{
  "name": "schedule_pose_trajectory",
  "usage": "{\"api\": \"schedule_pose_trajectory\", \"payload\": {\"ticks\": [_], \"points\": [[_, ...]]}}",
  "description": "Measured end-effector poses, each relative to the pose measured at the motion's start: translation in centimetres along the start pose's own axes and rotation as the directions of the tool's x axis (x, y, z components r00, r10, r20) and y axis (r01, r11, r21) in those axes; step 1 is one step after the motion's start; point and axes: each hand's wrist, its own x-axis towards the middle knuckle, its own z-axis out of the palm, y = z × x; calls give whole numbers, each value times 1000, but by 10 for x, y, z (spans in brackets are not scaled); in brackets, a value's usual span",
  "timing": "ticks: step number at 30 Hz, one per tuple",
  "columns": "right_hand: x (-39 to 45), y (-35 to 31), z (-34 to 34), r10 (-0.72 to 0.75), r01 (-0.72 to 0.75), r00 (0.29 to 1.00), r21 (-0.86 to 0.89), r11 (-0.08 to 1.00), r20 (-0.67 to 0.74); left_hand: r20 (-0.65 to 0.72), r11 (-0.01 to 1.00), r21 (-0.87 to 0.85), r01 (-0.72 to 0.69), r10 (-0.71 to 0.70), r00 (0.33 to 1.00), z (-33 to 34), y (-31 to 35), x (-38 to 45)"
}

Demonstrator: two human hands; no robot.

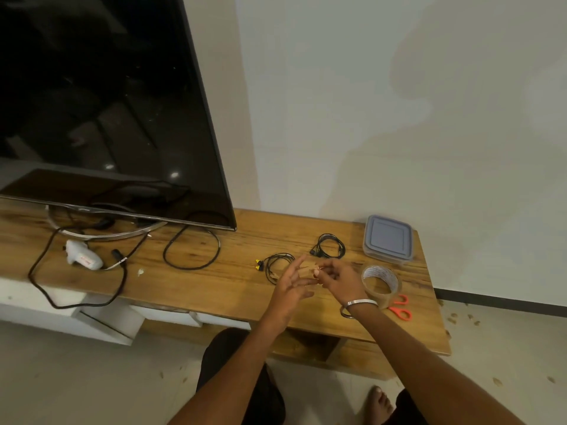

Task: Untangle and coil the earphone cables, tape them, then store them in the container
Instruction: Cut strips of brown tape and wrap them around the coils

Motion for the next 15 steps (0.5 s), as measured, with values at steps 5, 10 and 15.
{"api": "schedule_pose_trajectory", "payload": {"ticks": [5, 10, 15], "points": [[-1, -4, 5, -12, 12, 1000, 24, 1000, -22, 6, 1000, 20, -11, 11, 1000, -8, -3, 0], [2, -4, 11, 6, -5, 999, 41, 999, -47, 7, 999, 42, -23, 22, 1000, -13, -5, 1], [5, -3, 16, 35, -33, 998, 43, 999, -43, 11, 991, 122, -51, 50, 999, -17, -7, 0]]}}
